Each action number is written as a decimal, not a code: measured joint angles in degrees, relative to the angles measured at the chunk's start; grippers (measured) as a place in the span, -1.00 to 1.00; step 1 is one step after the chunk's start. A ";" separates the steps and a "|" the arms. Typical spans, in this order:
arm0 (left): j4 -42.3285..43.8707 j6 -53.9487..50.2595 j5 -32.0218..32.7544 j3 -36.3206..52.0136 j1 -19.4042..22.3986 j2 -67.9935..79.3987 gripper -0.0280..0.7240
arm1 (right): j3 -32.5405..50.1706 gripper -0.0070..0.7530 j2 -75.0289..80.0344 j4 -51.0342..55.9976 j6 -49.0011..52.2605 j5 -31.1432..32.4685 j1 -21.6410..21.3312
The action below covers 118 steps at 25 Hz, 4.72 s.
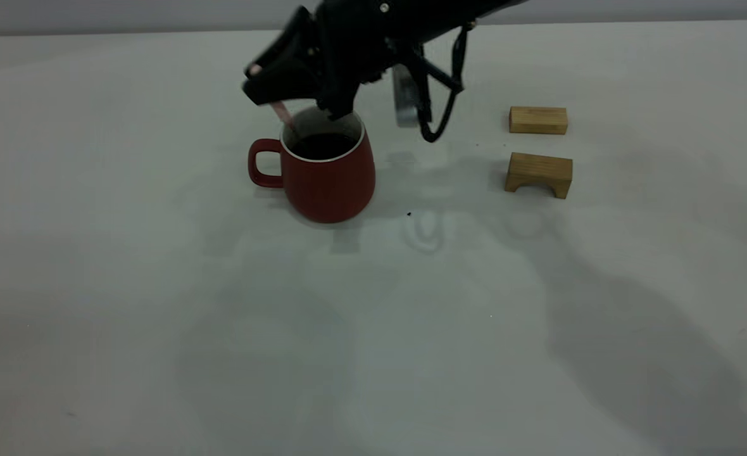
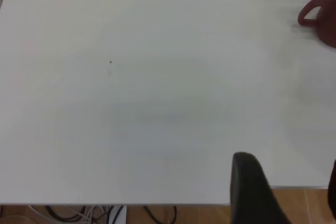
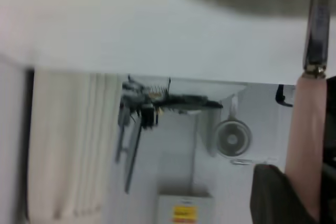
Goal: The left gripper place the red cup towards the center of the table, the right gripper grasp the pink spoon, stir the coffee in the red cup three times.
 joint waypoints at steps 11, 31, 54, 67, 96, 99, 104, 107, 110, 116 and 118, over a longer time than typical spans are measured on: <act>0.00 0.00 0.00 0.00 0.00 0.00 0.21 | 0.00 -0.60 0.00 -5.32 9.04 1.05 -5.00; 0.00 0.00 0.00 0.00 0.00 0.00 0.21 | 0.00 -0.60 0.17 -5.35 -6.94 -0.85 -1.48; 0.00 0.00 0.00 0.00 0.00 0.00 0.21 | 0.05 0.55 -2.54 -22.86 -7.14 5.08 -1.48; 0.00 0.00 0.00 0.00 0.00 0.00 0.21 | 0.05 0.27 -33.57 -60.92 -7.20 18.95 -1.48; 0.00 0.00 0.00 0.00 0.00 0.00 0.21 | 56.32 -0.35 -114.27 -75.93 -54.30 22.77 -13.11; 0.00 0.00 0.00 0.00 0.00 0.00 0.21 | 60.35 -0.35 -121.96 -77.72 -54.69 21.98 -17.35; 0.00 0.00 0.00 0.00 0.00 0.00 0.21 | 67.31 -0.35 -131.49 -79.90 -54.69 16.68 -21.51; 0.00 0.00 0.00 0.00 0.00 0.00 0.21 | 71.02 -0.35 -135.29 -80.40 -54.51 15.80 -21.65; 0.00 0.00 0.00 0.00 0.00 0.00 0.21 | 71.53 -0.35 -138.12 -81.68 -52.67 15.75 -21.65; 0.00 0.00 0.00 0.00 0.00 0.00 0.21 | 72.34 -0.35 -141.97 -84.66 -49.52 16.13 -21.72; 0.00 0.00 0.00 0.00 0.00 0.00 0.21 | 72.59 -0.35 -143.53 -85.03 -48.73 16.19 -22.23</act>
